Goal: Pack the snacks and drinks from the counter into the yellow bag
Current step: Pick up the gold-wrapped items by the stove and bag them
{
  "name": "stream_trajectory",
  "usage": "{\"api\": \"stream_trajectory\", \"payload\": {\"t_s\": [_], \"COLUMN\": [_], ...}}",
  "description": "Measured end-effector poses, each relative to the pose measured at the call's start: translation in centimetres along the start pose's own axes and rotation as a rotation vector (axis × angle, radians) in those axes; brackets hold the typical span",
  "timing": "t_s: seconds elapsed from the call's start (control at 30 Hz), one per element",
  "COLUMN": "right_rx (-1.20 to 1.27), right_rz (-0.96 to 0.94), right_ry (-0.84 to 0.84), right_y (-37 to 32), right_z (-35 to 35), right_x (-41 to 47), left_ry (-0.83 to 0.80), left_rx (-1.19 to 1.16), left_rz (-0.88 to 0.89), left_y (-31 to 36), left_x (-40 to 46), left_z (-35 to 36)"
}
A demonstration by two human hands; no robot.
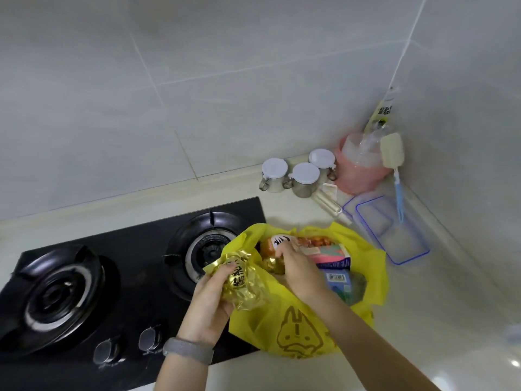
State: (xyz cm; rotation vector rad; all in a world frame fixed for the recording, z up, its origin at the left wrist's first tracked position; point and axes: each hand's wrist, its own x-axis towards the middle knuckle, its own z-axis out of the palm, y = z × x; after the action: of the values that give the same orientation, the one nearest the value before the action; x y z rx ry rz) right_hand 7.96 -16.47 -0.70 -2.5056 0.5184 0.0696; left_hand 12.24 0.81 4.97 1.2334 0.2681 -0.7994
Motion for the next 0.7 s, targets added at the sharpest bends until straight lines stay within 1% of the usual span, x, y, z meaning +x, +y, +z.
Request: {"api": "stream_trajectory", "payload": {"t_s": [0.1, 0.17, 0.3, 0.33, 0.37, 0.4, 0.47, 0.53, 0.57, 0.6, 0.63, 0.7], "right_rx": [-0.077, -0.143, -0.172, -0.127, -0.037, 0.115, 0.573, 0.998, 1.104, 1.149, 1.152, 1.150], "right_rz": [-0.138, -0.194, -0.198, -0.195, -0.175, -0.127, 0.030, 0.164, 0.204, 0.228, 0.245, 0.308], "right_ry": [-0.066, -0.091, -0.046, -0.015, 0.032, 0.082, 0.158, 0.104, 0.061, 0.021, -0.007, -0.023], "right_y": [0.3, 0.5, 0.5, 0.5, 0.5, 0.2, -0.6, -1.5, -1.6, -1.6, -1.5, -1.3], "right_z": [0.8, 0.8, 0.1, 0.1, 0.0, -0.3, -1.4, -2.8, -3.0, -3.0, -2.9, -2.7], "right_x": [-0.3, -0.4, -1.4, -1.9, -2.6, -3.4, -5.3, -7.2, -8.0, -8.7, -9.2, -9.9], "left_ry": [0.023, 0.036, 0.034, 0.031, 0.024, 0.013, -0.050, -0.125, -0.163, -0.197, -0.226, -0.230], "left_rx": [-0.011, -0.012, -0.005, 0.005, 0.011, 0.021, 0.043, 0.093, 0.126, 0.174, 0.217, 0.304], "left_rz": [0.017, 0.021, 0.022, 0.020, 0.016, 0.016, 0.035, 0.067, 0.082, 0.107, 0.131, 0.175], "left_y": [-0.1, -0.1, -0.3, -0.3, -0.3, -0.3, -0.4, -0.6, -0.8, -1.2, -1.7, -2.8], "left_x": [-0.2, -0.2, -0.1, -0.1, -0.1, -0.2, -0.5, -0.9, -1.1, -1.4, -1.6, -2.0], "left_z": [-0.3, -0.5, -0.2, -0.1, 0.1, 0.3, 0.9, 1.8, 2.5, 3.2, 4.0, 5.3]}}
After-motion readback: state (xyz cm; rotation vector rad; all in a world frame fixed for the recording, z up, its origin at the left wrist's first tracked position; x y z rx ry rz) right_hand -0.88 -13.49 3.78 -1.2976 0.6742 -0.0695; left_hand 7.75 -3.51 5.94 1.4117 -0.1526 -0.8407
